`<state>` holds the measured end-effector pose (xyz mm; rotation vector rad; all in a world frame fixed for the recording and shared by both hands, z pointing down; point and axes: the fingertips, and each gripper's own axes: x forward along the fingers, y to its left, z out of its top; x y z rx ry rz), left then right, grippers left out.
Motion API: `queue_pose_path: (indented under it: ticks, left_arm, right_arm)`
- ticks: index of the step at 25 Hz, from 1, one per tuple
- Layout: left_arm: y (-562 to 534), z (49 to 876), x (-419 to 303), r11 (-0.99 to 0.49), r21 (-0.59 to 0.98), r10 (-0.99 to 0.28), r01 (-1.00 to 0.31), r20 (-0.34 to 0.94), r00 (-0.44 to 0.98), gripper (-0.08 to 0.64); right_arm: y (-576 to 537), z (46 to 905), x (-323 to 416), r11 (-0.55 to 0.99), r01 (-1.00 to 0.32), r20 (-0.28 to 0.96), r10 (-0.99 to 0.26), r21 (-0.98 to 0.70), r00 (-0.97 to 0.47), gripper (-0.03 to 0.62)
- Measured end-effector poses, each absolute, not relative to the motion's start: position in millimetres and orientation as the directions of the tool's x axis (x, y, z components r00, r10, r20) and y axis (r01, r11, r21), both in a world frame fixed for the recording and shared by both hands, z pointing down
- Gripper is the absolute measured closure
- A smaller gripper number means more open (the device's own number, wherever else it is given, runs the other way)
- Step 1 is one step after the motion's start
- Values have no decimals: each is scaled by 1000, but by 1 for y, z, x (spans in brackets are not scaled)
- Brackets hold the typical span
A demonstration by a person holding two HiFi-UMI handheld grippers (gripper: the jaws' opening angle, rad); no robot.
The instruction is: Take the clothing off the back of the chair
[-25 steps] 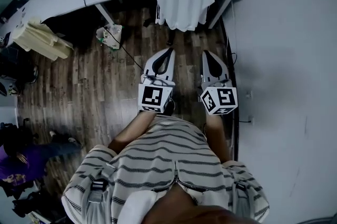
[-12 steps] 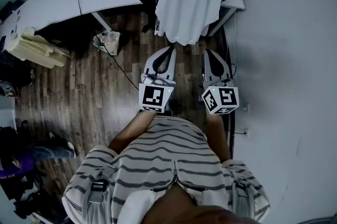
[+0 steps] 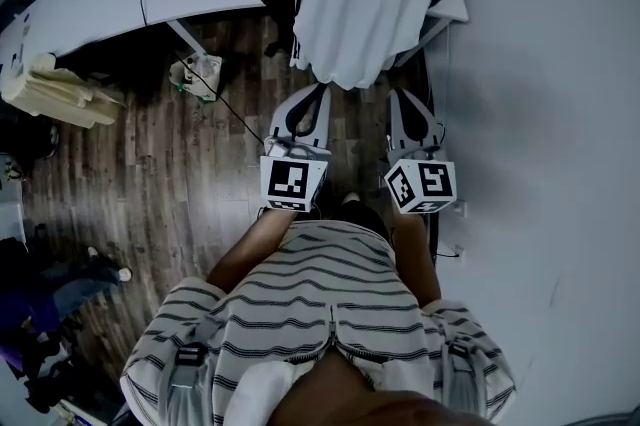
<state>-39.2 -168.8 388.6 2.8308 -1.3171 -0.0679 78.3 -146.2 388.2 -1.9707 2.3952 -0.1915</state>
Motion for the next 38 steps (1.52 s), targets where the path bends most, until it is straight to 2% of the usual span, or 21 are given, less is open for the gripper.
queue_pose_path:
  ticks: [17,27,28,30,34,38]
  left_arm:
    - [-242,387,14,-525,8,-851,-851,-5,525,535]
    - [-284,396,18,-473,12,-880,-881,35,473,534]
    - [-287,396,18,-469,14,-882,-883,38,470,532]
    - [-294,398,17,-466,13,-884,-885,45,466,528]
    - [-308,401,18,-471,28,-880,-882,65,471,461]
    - [-322,405,17,-467,34,-880,-884,81,468,411]
  right_arm:
    - [-227,394,142,275,-953,70,-956,-128,-285,583]
    - [-267,400,160,297,-945,80,-948,-135,-309,580]
    - [-270,401,161,298,-944,83,-947,-141,-311,575]
    - [-278,404,163,306,-940,92,-942,-152,-321,511]
    - [-291,406,168,303,-940,100,-942,-159,-320,485]
    - [-305,408,174,292,-943,112,-944,-157,-311,420]
